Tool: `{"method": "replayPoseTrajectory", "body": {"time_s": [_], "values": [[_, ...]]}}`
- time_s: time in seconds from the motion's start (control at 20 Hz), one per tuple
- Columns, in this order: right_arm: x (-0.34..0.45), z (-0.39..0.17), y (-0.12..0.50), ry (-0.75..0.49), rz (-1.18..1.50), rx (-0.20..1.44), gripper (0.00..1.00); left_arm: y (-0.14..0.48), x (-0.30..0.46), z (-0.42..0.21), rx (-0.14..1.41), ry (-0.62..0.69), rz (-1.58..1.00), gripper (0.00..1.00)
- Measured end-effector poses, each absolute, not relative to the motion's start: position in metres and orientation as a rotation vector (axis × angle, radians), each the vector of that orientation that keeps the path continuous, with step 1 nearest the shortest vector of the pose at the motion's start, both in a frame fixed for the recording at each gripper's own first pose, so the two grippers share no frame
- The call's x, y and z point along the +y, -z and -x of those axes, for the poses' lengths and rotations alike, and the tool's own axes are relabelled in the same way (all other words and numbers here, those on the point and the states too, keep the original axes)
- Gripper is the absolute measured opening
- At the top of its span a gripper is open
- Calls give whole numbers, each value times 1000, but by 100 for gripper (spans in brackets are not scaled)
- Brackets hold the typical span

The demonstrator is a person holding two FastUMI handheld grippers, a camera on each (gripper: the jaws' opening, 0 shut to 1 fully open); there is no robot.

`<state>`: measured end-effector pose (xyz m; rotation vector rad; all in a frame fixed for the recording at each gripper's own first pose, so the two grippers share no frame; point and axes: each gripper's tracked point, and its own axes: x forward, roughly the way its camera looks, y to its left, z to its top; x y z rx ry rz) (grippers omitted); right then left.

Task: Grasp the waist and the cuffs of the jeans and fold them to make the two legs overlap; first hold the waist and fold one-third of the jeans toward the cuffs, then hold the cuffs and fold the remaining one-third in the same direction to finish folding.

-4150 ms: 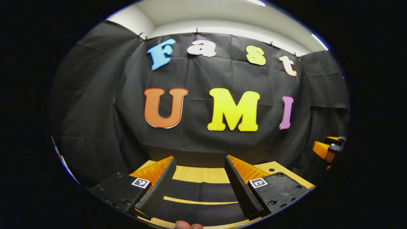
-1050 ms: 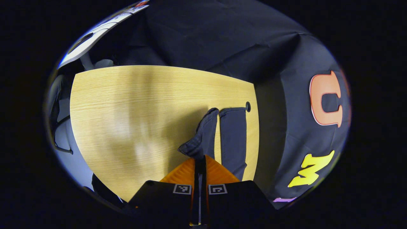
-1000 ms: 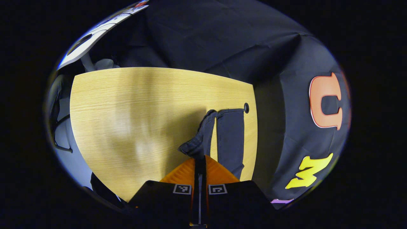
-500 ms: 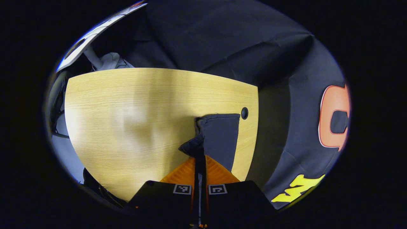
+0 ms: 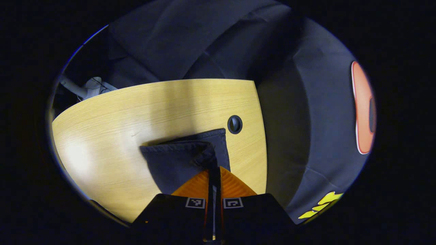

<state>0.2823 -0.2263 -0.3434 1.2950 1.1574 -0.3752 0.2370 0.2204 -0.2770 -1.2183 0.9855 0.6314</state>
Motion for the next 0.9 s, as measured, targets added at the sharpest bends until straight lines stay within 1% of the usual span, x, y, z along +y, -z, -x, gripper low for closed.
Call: {"method": "replayPoseTrajectory", "body": {"time_s": [0.15, 0.2, 0.25, 0.3, 0.35, 0.4, 0.45, 0.5, 0.55, 0.6, 0.65, 0.7, 0.75, 0.8, 0.85, 0.9], "values": [[-226, -292, 361, 369, -1316, 1161, 7, 308, 213, -259, 1054, -612, 1118, 5], [-227, -293, 365, 364, -1315, 1165, 2, 311, 213, -265, 1063, -606, 1084, 5], [-227, -292, 370, 365, -1309, 1174, 2, 314, 212, -270, 1074, -606, 1057, 6], [-228, -291, 375, 368, -1301, 1175, 6, 317, 213, -273, 1083, -607, 1033, 5], [-227, -292, 379, 370, -1301, 1173, 6, 320, 210, -273, 1088, -607, 1015, 6], [-225, -293, 382, 368, -1300, 1165, 6, 323, 210, -276, 1091, -608, 1001, 0], [-224, -292, 386, 367, -1296, 1162, 11, 327, 210, -273, 1100, -615, 987, 11], [-223, -292, 386, 364, -1287, 1154, 13, 327, 208, -274, 1101, -615, 985, 18], [-224, -293, 386, 364, -1271, 1148, 12, 329, 206, -276, 1104, -611, 982, 26], [-225, -293, 384, 359, -1255, 1140, 14, 327, 205, -275, 1110, -609, 978, 35], [-225, -292, 382, 360, -1231, 1142, 22, 322, 205, -273, 1110, -609, 974, 43], [-227, -293, 372, 342, -1209, 1120, 37, 313, 205, -273, 1105, -604, 976, 67], [-229, -296, 367, 332, -1168, 1091, 41, 307, 204, -271, 1094, -598, 974, 69], [-236, -296, 361, 332, -1099, 1059, 48, 297, 203, -269, 1086, -583, 956, 70], [-244, -295, 354, 325, -1008, 1025, 64, 286, 202, -269, 1071, -551, 913, 70], [-251, -293, 347, 313, -903, 995, 70, 272, 201, -267, 1056, -513, 840, 70]]}}
